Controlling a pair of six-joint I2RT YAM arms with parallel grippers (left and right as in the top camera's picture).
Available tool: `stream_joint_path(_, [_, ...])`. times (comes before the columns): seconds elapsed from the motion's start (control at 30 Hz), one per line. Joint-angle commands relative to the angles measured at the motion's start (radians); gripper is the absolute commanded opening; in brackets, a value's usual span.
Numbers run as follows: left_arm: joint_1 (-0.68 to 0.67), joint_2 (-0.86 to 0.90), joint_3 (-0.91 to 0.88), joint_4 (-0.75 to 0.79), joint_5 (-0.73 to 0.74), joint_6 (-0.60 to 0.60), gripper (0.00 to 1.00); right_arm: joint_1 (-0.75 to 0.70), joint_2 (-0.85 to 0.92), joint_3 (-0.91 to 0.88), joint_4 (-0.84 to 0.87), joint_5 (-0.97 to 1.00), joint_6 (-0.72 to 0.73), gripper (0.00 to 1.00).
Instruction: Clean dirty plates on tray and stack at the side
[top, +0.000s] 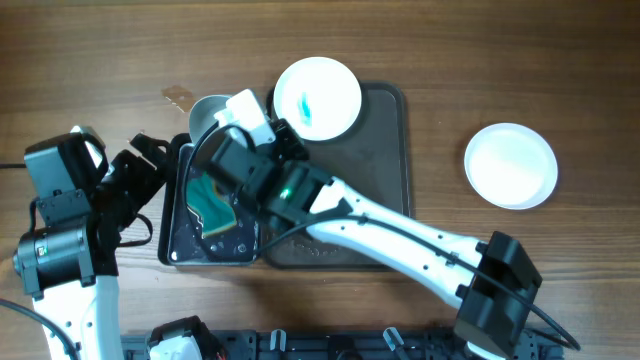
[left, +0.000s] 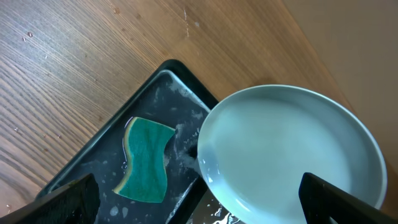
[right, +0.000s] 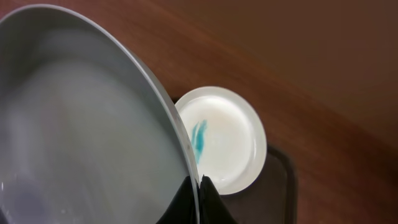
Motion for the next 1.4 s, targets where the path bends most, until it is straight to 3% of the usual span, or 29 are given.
stream_joint_path(0.0, [0.006, 0.011, 0.018, 0.0, 0.015, 0.005, 1.0, 0.035, -0.039, 0.023, 0.02, 0.206, -0.013, 0.04])
stream_joint_path(0.23, [0.006, 0.011, 0.018, 0.0, 0.015, 0.005, 1.0, 0.069, -0.039, 0.023, 0.051, 0.295, -0.062, 0.04])
stream_joint_path(1.37, [0.006, 0.011, 0.018, 0.0, 0.015, 0.005, 1.0, 0.127, -0.039, 0.023, 0.145, 0.365, -0.245, 0.04])
